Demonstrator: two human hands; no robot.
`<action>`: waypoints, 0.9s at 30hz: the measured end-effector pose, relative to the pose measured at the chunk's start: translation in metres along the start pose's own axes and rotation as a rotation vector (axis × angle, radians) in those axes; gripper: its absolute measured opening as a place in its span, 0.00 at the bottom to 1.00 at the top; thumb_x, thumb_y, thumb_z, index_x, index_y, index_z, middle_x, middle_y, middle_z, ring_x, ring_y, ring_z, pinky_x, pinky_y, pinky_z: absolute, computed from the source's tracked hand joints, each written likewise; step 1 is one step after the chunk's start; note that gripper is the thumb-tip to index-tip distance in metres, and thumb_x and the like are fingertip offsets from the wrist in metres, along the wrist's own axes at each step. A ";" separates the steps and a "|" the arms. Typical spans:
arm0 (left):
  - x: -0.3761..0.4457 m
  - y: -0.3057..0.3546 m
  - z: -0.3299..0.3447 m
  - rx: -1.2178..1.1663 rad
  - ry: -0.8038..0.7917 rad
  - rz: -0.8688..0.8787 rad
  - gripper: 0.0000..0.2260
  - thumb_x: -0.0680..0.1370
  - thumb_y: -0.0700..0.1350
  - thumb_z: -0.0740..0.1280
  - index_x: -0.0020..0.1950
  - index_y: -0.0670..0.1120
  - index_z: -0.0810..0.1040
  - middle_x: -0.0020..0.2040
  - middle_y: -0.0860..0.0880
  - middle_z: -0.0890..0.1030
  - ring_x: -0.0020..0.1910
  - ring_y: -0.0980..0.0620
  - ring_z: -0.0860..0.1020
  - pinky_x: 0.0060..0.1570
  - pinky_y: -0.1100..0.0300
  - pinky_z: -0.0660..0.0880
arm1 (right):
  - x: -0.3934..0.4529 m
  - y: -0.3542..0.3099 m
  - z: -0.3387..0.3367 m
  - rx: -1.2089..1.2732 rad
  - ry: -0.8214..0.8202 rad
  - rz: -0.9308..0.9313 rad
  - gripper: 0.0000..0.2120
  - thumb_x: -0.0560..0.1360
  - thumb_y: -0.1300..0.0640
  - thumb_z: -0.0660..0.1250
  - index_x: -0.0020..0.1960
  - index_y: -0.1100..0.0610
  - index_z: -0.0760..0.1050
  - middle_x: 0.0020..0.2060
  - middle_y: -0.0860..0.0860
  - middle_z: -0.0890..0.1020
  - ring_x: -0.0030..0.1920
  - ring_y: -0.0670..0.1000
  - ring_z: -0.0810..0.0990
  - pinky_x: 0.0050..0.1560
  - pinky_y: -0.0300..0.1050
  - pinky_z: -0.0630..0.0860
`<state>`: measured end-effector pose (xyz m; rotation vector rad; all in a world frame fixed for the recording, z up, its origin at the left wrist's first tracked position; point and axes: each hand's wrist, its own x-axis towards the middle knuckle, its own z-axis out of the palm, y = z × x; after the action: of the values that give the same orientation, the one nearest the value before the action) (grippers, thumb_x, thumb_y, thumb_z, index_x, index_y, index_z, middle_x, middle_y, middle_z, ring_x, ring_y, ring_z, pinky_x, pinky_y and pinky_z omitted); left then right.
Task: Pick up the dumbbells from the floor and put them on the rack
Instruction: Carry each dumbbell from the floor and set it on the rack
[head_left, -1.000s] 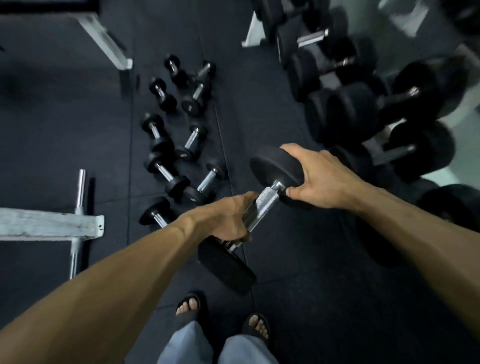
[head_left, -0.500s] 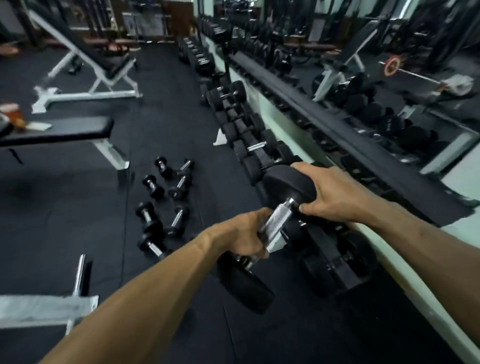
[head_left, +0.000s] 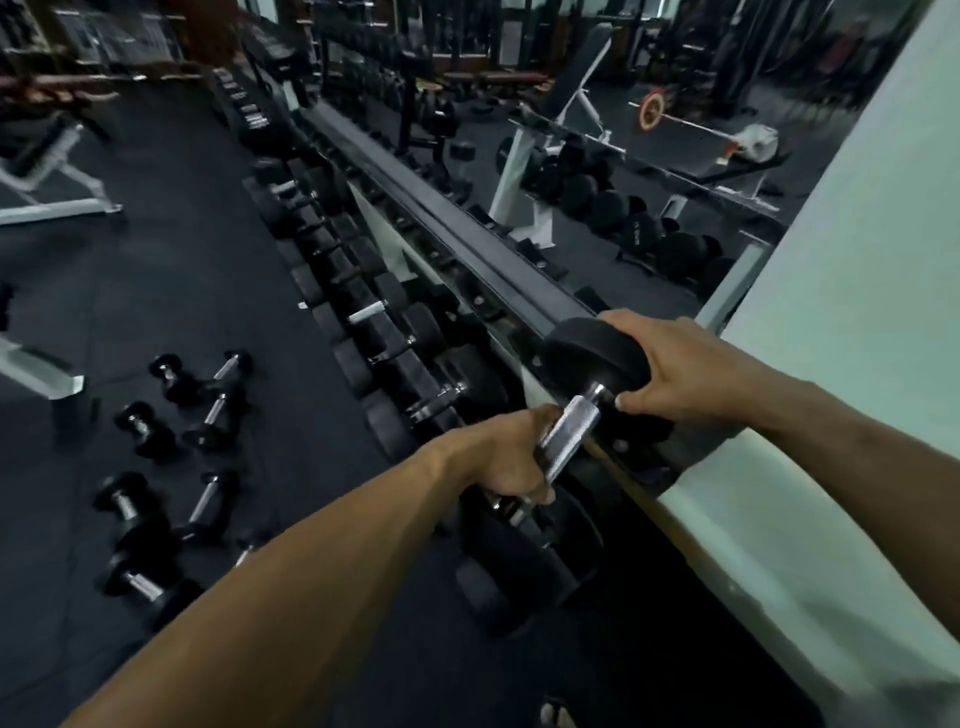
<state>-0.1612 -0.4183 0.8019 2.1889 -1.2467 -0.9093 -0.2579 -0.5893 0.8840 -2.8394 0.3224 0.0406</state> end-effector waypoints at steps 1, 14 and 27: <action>0.022 0.011 0.002 0.000 -0.001 -0.002 0.36 0.69 0.41 0.75 0.73 0.49 0.62 0.49 0.50 0.79 0.47 0.48 0.79 0.46 0.54 0.79 | 0.007 0.023 -0.006 0.001 -0.010 0.011 0.39 0.66 0.54 0.75 0.71 0.38 0.61 0.54 0.50 0.82 0.50 0.55 0.82 0.54 0.55 0.80; 0.248 0.068 0.037 -0.007 -0.087 -0.012 0.39 0.70 0.41 0.75 0.76 0.52 0.58 0.45 0.55 0.75 0.44 0.52 0.76 0.44 0.61 0.71 | 0.076 0.236 -0.018 0.027 -0.079 0.104 0.32 0.70 0.58 0.73 0.69 0.44 0.64 0.45 0.51 0.83 0.42 0.53 0.82 0.47 0.53 0.81; 0.286 0.053 0.033 0.009 -0.199 -0.125 0.40 0.70 0.44 0.76 0.76 0.55 0.58 0.67 0.50 0.73 0.62 0.48 0.73 0.61 0.56 0.71 | 0.114 0.270 0.007 0.006 -0.189 0.156 0.31 0.70 0.56 0.74 0.69 0.45 0.64 0.45 0.50 0.82 0.42 0.52 0.80 0.50 0.44 0.74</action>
<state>-0.1091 -0.6962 0.7243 2.2484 -1.2146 -1.1992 -0.2072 -0.8640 0.7960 -2.7704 0.4993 0.3359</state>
